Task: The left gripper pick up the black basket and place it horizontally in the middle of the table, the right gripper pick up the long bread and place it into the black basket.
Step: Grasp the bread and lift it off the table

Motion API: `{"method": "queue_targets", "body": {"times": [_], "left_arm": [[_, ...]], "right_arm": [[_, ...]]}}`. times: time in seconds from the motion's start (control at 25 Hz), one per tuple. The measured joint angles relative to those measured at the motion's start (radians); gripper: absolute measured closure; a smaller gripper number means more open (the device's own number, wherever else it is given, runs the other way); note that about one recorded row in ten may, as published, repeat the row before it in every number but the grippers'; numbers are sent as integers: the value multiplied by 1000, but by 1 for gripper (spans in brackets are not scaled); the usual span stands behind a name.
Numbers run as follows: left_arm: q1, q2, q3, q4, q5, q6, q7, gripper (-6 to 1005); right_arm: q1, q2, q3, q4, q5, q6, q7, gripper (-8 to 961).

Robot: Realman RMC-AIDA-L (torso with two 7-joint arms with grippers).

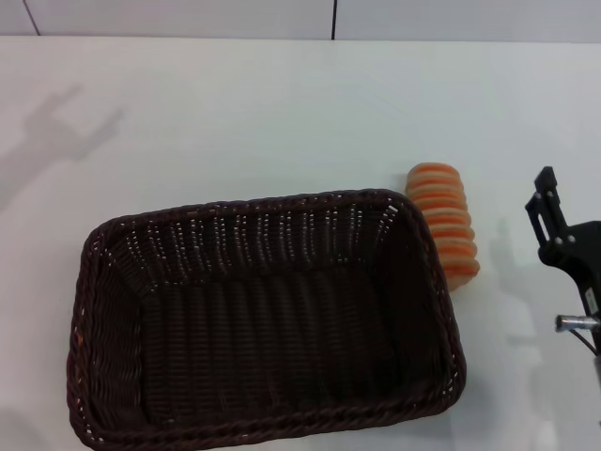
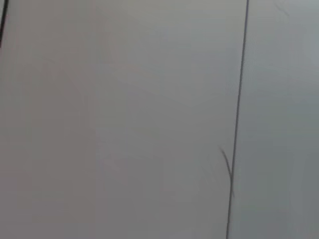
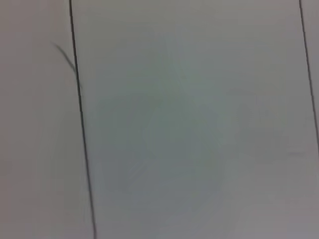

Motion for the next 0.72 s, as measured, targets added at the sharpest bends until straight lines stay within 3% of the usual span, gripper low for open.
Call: {"method": "queue_targets", "body": {"times": [0.04, 0.08, 0.16, 0.24, 0.44, 0.56, 0.72], "left_arm": [[2, 2, 0, 2, 0, 0, -2, 131], [4, 4, -1, 4, -1, 0, -3, 132], [7, 6, -1, 4, -4, 0, -5, 132], [11, 7, -4, 4, -8, 1, -8, 132], [14, 9, -18, 5, -10, 2, -16, 132], [15, 10, -24, 5, -10, 1, -18, 132], [15, 10, -26, 4, -14, -4, -23, 132]], "right_arm": [[0, 0, 0, 0, 0, 0, 0, 239], [7, -31, -19, 8, 1, 15, 59, 239], [14, -59, -35, 10, 2, 26, 116, 239], [16, -69, -39, 11, 2, 32, 131, 239], [59, -131, -72, 24, -2, 89, 218, 239], [98, -143, -103, 22, -4, 120, 240, 239], [130, -141, -108, 10, -4, 196, 246, 239]]}}
